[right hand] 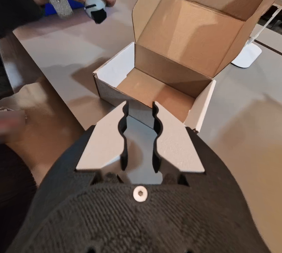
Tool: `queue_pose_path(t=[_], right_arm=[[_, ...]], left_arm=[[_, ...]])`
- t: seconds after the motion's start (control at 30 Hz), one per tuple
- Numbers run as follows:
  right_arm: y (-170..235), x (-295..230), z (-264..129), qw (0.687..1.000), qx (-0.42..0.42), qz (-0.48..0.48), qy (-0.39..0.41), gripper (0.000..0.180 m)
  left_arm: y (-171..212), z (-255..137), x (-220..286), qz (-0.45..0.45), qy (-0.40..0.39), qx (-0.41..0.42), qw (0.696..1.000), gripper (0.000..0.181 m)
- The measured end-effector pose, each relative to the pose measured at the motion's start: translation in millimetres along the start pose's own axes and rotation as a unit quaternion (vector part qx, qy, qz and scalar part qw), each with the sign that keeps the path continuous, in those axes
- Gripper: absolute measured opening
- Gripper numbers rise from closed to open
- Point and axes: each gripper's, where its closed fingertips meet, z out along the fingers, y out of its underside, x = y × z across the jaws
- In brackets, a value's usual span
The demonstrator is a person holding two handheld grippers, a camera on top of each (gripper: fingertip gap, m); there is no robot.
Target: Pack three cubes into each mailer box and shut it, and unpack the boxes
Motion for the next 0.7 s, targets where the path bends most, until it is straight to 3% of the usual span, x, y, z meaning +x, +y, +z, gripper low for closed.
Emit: queue_pose_path(t=[0.17, 0.53, 0.7], right_arm=[[-7, 6, 2, 0.999, 0.024, 0.011, 0.019, 0.04], [-23, 6, -2, 0.997, 0.057, -0.027, 0.041, 0.043], [-36, 11, -3, 0.995, 0.085, -0.015, 0.039, 0.043]], left_arm=[[-7, -18, 1, -0.094, 0.037, 0.059, 0.993, 0.072], [-30, -85, -3, -0.133, 0.049, 0.187, 0.972, 0.076], [-22, -107, -20, -0.086, -0.002, 0.189, 0.978, 0.077]])
